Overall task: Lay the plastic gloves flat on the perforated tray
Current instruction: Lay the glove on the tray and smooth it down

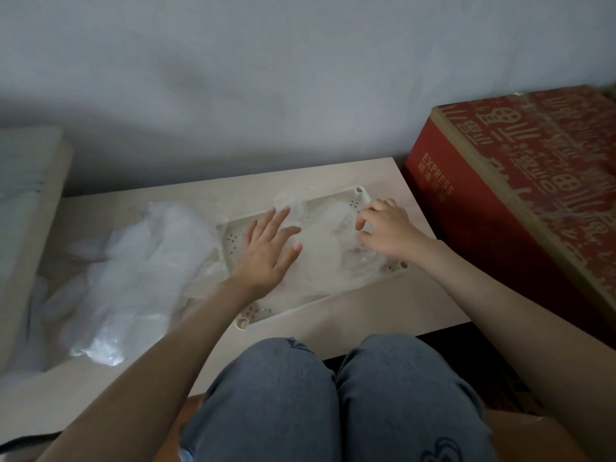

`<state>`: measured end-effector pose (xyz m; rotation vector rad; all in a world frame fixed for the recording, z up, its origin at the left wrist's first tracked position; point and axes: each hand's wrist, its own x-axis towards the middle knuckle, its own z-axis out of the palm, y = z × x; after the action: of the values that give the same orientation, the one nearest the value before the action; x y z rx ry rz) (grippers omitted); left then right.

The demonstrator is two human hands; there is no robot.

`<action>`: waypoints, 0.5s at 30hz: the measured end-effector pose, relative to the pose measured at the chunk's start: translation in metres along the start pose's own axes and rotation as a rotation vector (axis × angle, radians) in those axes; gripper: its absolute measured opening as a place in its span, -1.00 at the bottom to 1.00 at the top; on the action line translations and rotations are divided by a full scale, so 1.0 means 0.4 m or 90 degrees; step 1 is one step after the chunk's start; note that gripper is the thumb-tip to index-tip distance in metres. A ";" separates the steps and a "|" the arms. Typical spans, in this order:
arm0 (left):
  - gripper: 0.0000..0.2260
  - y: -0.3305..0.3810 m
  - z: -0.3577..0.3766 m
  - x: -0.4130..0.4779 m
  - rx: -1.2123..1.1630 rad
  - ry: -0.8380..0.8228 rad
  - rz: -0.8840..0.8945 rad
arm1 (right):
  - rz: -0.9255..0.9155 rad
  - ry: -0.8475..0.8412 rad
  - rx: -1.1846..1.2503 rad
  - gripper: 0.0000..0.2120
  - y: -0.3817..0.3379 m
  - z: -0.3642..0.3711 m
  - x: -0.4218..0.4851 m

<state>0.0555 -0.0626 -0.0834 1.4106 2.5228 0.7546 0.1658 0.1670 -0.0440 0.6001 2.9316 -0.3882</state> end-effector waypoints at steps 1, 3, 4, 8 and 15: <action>-0.40 0.000 -0.009 -0.003 -0.019 0.022 -0.015 | 0.004 -0.003 -0.009 -0.80 -0.012 0.000 0.006; -0.64 -0.002 -0.021 -0.008 -0.030 0.065 -0.091 | 0.004 -0.011 -0.036 -0.77 -0.035 0.004 0.014; -0.70 -0.007 -0.025 -0.008 -0.024 0.078 -0.134 | -0.002 -0.013 -0.046 -0.74 -0.047 0.006 0.018; -0.66 -0.019 -0.026 -0.004 -0.037 0.052 -0.234 | -0.043 -0.072 -0.033 -0.49 -0.060 0.024 0.012; -0.61 -0.024 -0.036 0.037 -0.043 -0.043 -0.376 | -0.034 -0.166 -0.099 -0.47 -0.043 0.050 -0.006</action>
<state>0.0351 -0.0595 -0.0742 0.5925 2.6145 0.6490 0.1626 0.1453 -0.0588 0.4167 2.6990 -0.2214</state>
